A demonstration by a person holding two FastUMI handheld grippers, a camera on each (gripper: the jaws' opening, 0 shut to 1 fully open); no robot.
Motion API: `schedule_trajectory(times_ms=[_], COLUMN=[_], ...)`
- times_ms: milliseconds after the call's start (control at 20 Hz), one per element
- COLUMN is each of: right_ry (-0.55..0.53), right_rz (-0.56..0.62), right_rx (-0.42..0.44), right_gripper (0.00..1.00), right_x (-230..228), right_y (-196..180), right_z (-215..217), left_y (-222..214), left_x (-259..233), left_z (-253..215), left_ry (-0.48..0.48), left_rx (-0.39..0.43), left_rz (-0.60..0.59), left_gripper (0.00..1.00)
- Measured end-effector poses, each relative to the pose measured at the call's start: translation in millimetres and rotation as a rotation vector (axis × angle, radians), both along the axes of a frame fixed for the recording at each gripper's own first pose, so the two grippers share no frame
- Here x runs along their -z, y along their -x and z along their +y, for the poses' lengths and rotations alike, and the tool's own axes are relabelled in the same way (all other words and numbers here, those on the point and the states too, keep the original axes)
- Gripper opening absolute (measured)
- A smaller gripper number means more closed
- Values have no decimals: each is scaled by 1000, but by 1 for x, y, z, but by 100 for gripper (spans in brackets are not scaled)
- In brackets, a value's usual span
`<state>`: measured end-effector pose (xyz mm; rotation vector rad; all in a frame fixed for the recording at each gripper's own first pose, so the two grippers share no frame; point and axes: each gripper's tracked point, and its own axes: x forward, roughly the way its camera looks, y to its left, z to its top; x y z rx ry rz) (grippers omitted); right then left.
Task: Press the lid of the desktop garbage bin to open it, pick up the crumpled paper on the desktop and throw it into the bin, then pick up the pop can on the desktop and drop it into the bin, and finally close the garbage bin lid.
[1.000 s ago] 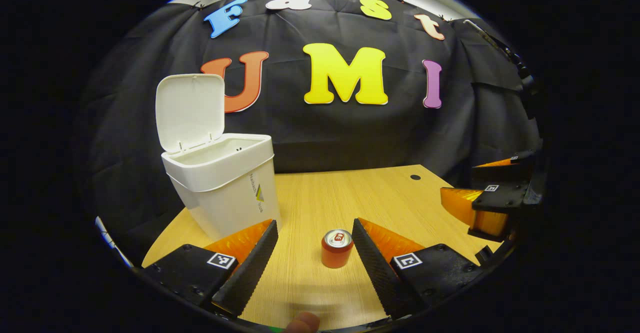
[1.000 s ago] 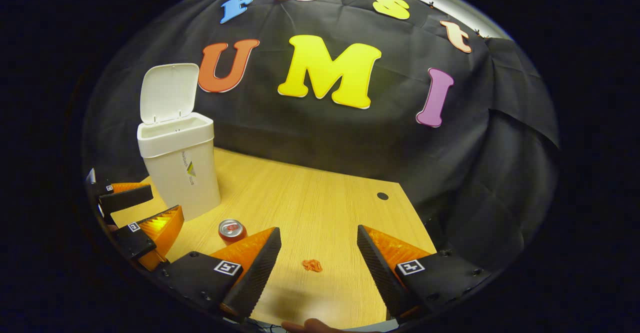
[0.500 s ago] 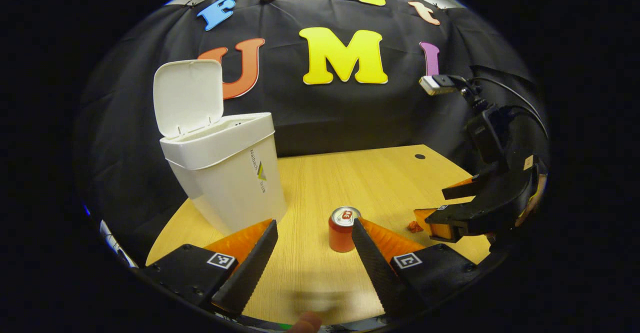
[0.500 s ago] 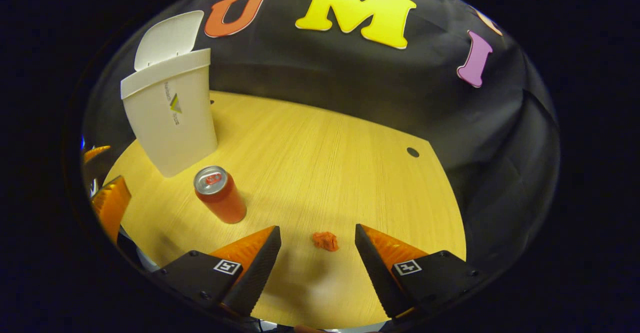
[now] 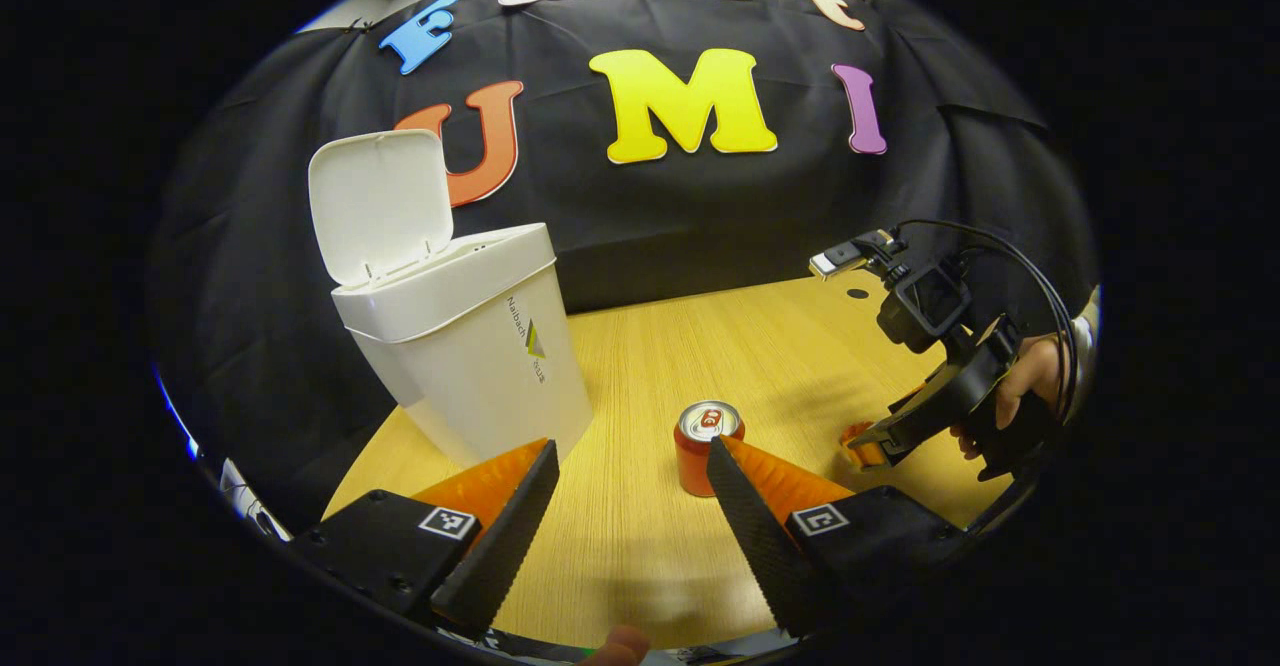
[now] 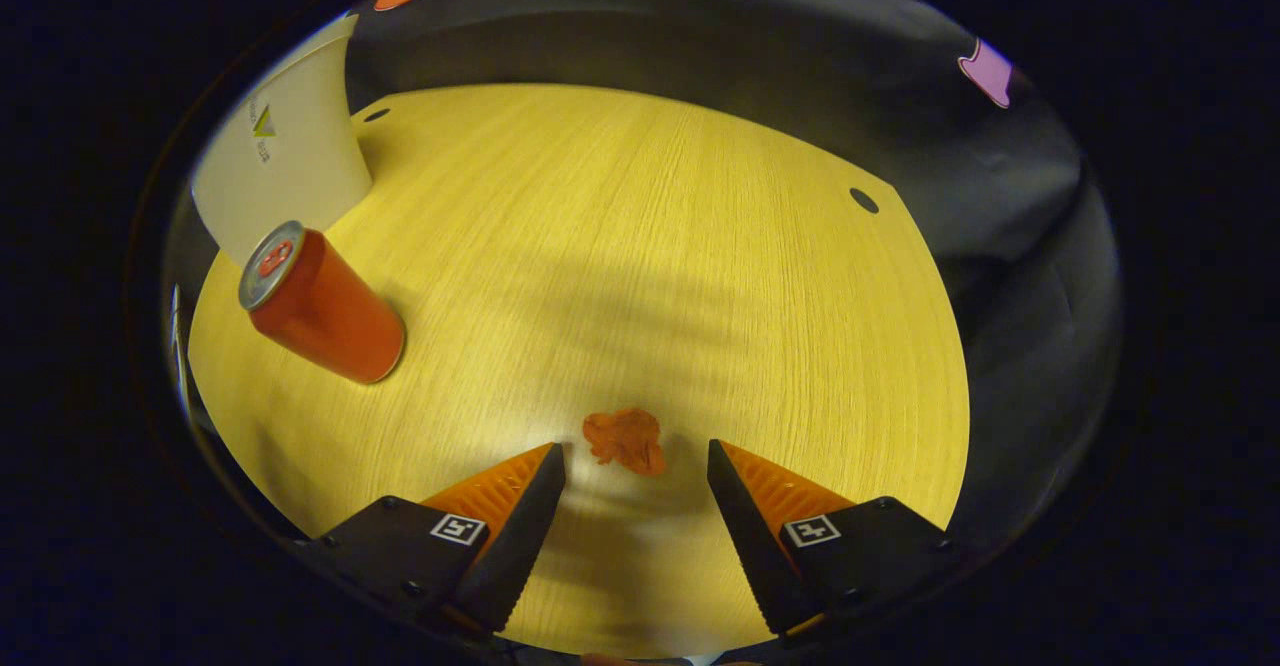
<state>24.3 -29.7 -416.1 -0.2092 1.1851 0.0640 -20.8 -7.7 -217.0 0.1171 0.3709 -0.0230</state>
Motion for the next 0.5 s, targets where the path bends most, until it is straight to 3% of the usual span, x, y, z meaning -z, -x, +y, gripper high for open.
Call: schedule_trajectory(times_ms=[500], right_ry=[5], right_rz=[56], right_rx=[24], right_gripper=[81], right_x=[4], right_y=[-7], right_z=[-9], left_y=[6], left_x=[20], left_z=[6], left_ry=[22], left_rx=[-58], left_rz=[69], left_gripper=[99])
